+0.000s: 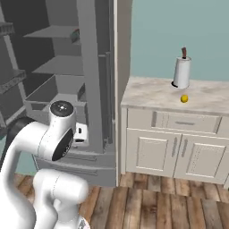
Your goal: Place the lemon and potato inside the fridge drawer. Close the drawer after placing the vegetables.
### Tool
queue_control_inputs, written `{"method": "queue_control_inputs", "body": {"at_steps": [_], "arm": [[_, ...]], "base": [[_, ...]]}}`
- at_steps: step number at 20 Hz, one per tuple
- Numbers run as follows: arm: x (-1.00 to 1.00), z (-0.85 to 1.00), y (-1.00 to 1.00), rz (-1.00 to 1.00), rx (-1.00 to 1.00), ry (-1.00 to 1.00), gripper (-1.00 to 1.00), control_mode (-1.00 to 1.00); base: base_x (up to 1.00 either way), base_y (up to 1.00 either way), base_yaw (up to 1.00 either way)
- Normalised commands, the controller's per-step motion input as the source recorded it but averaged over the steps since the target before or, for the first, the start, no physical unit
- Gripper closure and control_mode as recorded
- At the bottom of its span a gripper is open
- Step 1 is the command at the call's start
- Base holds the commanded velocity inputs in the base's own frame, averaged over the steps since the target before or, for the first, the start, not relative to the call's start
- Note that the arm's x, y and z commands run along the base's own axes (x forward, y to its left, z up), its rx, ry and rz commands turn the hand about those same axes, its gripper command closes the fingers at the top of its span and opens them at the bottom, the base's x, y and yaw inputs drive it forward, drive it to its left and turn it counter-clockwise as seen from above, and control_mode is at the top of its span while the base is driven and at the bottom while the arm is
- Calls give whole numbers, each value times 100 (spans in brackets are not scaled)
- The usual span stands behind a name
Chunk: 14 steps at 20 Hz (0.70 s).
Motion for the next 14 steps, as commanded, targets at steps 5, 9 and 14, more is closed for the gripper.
{"method": "queue_control_inputs", "body": {"at_steps": [5, 9, 14], "arm": [[0, 0, 0, 0, 0, 0, -100, 100], [0, 0, 0, 0, 0, 0, -100, 100], [0, 0, 0, 0, 0, 0, -100, 100]], "base": [[51, -100, -1], [93, -80, -1], [100, -49, 0]]}}
